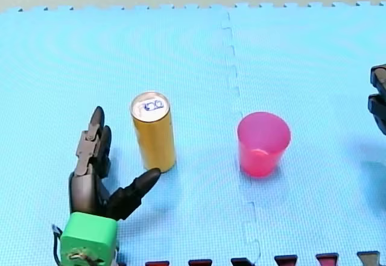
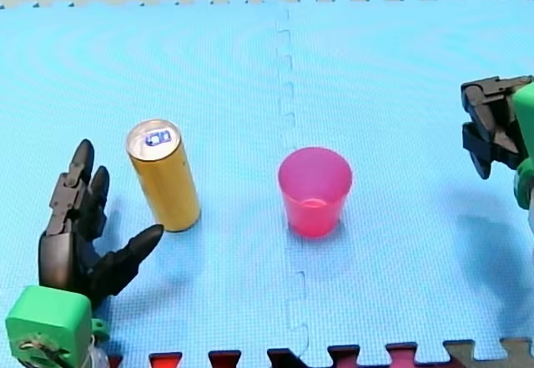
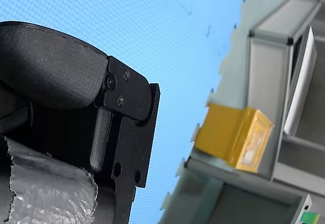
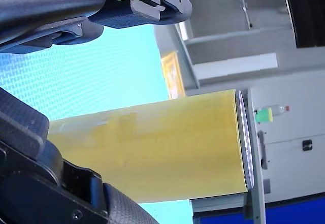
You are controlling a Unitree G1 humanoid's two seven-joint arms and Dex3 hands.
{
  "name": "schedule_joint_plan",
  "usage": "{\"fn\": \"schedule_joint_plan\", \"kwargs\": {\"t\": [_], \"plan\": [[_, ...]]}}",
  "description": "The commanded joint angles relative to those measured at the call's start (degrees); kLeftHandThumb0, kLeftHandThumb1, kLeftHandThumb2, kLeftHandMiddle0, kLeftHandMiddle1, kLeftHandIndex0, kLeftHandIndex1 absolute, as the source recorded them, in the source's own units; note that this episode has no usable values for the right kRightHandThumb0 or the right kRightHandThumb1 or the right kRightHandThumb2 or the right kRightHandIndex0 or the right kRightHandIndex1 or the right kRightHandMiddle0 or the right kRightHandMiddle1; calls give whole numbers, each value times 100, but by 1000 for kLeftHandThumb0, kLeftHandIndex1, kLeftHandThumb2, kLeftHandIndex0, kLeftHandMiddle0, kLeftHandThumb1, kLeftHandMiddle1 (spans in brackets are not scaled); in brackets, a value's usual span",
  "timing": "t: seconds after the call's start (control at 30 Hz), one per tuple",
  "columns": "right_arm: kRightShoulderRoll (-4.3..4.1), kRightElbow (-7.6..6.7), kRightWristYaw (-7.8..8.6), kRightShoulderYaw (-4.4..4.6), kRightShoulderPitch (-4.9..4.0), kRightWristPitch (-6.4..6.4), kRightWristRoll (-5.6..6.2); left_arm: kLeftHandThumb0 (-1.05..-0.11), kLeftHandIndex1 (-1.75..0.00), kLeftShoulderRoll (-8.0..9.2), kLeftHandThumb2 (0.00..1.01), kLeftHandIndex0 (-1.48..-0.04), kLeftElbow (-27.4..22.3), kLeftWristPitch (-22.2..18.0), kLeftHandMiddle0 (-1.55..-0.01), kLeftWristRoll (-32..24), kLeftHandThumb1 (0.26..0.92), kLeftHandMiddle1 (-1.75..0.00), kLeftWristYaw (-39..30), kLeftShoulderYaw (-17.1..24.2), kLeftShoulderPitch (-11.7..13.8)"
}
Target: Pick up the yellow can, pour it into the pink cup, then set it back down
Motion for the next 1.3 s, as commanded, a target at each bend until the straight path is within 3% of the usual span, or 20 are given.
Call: {"fn": "schedule_joint_plan", "kwargs": {"t": [0.0,0.63,1.13,1.27], "plan": [[-32,-15,10,-13,2,-12,19,-911,-1,-21,0,-258,4,16,-252,-79,680,0,-97,77,-12],[-29,-3,29,-33,5,30,29,-876,0,-145,1,-254,-42,61,-255,-273,682,-1,-530,346,-1],[-26,-2,-10,-32,6,47,25,-866,0,-138,0,-238,-14,241,-249,-128,688,0,-421,324,-76],[-27,-2,-4,-34,4,28,26,-862,0,-43,0,-235,-6,396,-241,109,679,0,-201,192,-153]]}}
